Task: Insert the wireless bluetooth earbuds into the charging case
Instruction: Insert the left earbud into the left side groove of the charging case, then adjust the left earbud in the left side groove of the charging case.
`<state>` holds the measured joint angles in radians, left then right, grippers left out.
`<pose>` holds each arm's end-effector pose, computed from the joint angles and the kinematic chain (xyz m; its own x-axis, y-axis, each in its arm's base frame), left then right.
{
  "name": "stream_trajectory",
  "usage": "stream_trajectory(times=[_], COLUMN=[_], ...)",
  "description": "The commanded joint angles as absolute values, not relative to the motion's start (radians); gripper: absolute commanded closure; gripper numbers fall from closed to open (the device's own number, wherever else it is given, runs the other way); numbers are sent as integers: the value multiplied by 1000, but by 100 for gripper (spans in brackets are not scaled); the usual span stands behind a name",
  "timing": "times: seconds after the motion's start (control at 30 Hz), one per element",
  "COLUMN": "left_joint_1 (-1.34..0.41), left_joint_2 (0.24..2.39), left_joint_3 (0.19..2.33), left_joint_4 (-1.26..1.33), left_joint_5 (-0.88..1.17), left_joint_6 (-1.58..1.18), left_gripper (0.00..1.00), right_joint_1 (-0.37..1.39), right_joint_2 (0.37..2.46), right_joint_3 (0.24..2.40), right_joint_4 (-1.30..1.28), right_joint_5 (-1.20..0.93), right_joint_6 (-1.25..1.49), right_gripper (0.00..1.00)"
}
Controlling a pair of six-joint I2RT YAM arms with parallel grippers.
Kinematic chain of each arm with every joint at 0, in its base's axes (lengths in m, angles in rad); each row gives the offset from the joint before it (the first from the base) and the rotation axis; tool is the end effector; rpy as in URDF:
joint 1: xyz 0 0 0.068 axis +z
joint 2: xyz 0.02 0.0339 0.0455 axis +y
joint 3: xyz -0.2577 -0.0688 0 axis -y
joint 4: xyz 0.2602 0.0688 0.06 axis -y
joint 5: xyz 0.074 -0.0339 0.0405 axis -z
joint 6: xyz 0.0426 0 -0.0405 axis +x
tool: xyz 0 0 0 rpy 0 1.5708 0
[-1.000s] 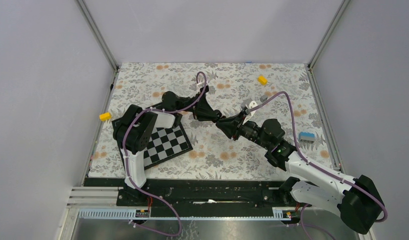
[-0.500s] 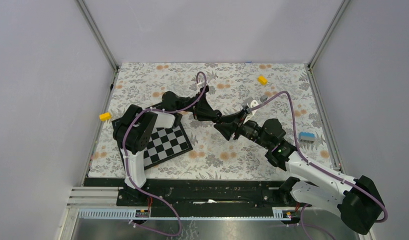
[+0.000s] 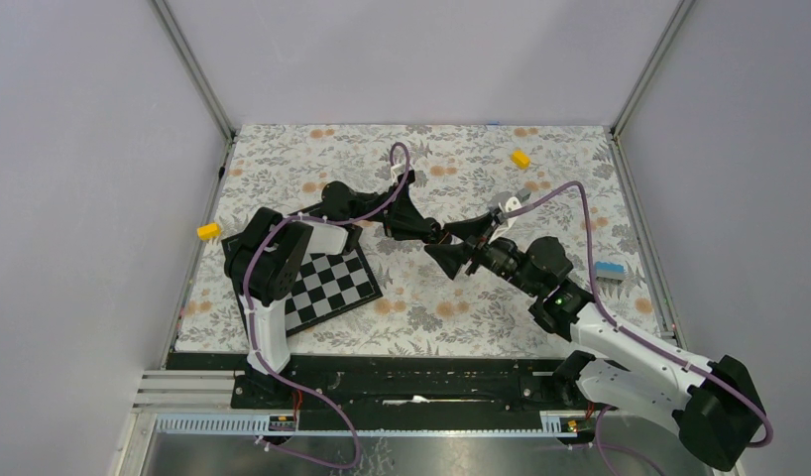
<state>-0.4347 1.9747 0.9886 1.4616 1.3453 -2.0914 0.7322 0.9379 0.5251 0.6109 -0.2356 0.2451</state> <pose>0.3355 -0.2016 0.2048 -0.9701 0.2366 0.0551 -0.0776 -0.0866 -0.9932 0.1742 0.1699 0.2946 -0.0570 0.2660 -0.9623 -0.8312 0.5212 0.1933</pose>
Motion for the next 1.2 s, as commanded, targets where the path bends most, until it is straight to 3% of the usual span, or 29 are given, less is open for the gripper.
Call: stream_trajectory(times=[0.0,0.53,0.83,1.17], left_joint_1=[-437,-439,-439,-439], left_joint_2=[1966,1950,1943,1934], left_joint_3=[1015,1026,1026,1019], left_joint_4=[1577,1555,1559,1562], left_joint_5=[1320,1339,1335,1336], left_joint_6=[-2422,-2372,-2365,-2365], left_gripper=[100,100,100,100], right_joint_1=[732,731,731,732], right_joint_2=[913,815,960,1011], right_joint_3=[577,620,788,841], right_joint_4=[641,439,243,154], right_joint_5=[-193,66,-68,-47], right_joint_6=[252,245,267,222], right_gripper=[22,16,22,21])
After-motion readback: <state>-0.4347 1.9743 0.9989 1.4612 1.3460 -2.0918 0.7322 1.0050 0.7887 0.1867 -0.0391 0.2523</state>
